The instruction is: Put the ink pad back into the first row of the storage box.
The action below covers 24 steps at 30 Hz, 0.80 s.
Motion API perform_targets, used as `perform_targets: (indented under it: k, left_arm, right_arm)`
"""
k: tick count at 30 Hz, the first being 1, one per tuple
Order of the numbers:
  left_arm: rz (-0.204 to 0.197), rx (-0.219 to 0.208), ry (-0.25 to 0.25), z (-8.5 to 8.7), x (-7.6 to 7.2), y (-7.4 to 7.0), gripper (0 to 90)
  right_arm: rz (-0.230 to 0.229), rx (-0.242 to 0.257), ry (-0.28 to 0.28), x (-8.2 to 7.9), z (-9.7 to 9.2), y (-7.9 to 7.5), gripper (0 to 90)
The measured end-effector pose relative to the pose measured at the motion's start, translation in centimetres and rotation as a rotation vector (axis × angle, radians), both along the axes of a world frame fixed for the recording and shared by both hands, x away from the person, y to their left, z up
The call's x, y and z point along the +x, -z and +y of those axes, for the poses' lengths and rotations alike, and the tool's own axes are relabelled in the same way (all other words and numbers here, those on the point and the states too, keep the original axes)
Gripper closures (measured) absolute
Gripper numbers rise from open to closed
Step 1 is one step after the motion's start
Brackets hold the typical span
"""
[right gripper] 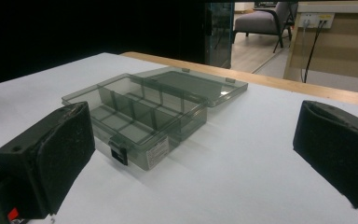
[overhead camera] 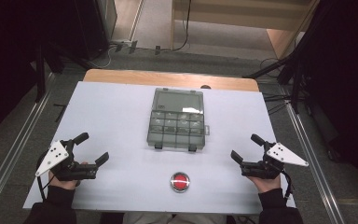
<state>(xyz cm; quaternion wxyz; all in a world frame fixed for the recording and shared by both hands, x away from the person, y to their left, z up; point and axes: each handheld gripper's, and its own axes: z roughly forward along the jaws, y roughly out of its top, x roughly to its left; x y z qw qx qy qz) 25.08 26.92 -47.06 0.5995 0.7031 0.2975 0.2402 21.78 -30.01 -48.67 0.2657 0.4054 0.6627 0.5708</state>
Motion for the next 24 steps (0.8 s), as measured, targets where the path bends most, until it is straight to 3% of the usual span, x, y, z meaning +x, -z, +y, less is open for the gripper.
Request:
perform_targets:
  k: [5,17,24]
  left_arm:
    - [-0.010,0.018,0.031,-0.47,-0.11,-0.10,0.0]
    - [-0.009,-0.009,0.042,-0.55,-0.45,-0.31,0.0]
    - [0.002,-0.006,0.039,-0.41,0.01,-0.09,0.0]
  right_arm:
    - [-0.014,-0.018,-0.003,-0.48,0.40,-0.26,0.0]
    - [-0.007,-0.004,0.011,-0.47,0.17,-0.20,0.0]
    - [0.014,-0.017,-0.031,-0.21,0.82,0.01,0.0]
